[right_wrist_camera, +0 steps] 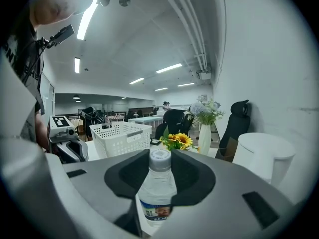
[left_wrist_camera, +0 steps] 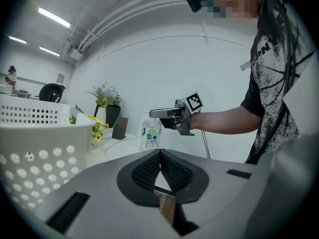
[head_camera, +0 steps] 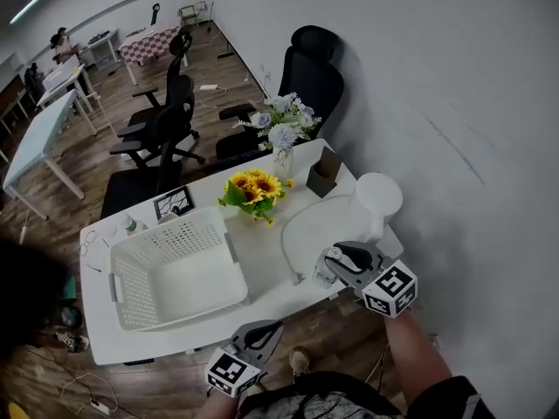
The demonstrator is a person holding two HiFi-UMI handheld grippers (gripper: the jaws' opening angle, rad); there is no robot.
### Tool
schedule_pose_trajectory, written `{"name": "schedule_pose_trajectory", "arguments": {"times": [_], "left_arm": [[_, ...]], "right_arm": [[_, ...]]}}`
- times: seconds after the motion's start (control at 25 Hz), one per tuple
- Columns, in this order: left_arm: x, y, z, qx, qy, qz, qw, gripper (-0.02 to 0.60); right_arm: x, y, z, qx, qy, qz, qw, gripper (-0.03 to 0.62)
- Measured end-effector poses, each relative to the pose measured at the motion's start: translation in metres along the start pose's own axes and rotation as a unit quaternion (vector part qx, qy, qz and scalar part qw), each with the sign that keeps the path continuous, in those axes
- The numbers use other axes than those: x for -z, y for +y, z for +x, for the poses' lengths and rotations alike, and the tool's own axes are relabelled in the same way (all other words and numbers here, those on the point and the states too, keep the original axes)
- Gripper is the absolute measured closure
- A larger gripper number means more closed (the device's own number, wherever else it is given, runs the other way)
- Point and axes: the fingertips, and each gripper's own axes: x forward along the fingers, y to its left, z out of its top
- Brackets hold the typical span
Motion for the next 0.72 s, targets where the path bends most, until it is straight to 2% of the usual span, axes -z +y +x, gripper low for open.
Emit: {"name": "schedule_pose_trajectory", "arguments": {"times": [0.44, 0.72], "left_arm": [[-0.003, 0.020, 0.033, -0.008, 0.015, -0.003, 0.9999, 0.571], [-0.013, 0.023, 0.050, -0.004, 0.014, 0.005, 0.9999, 0.571]], "right_arm": [[0.038, -0.023, 0.024, -0.012, 0.019, 0.009, 1.000, 0.445], [0.044, -0.024, 0.022, -0.017, 0.013, 0.010, 1.000, 0.445]]}}
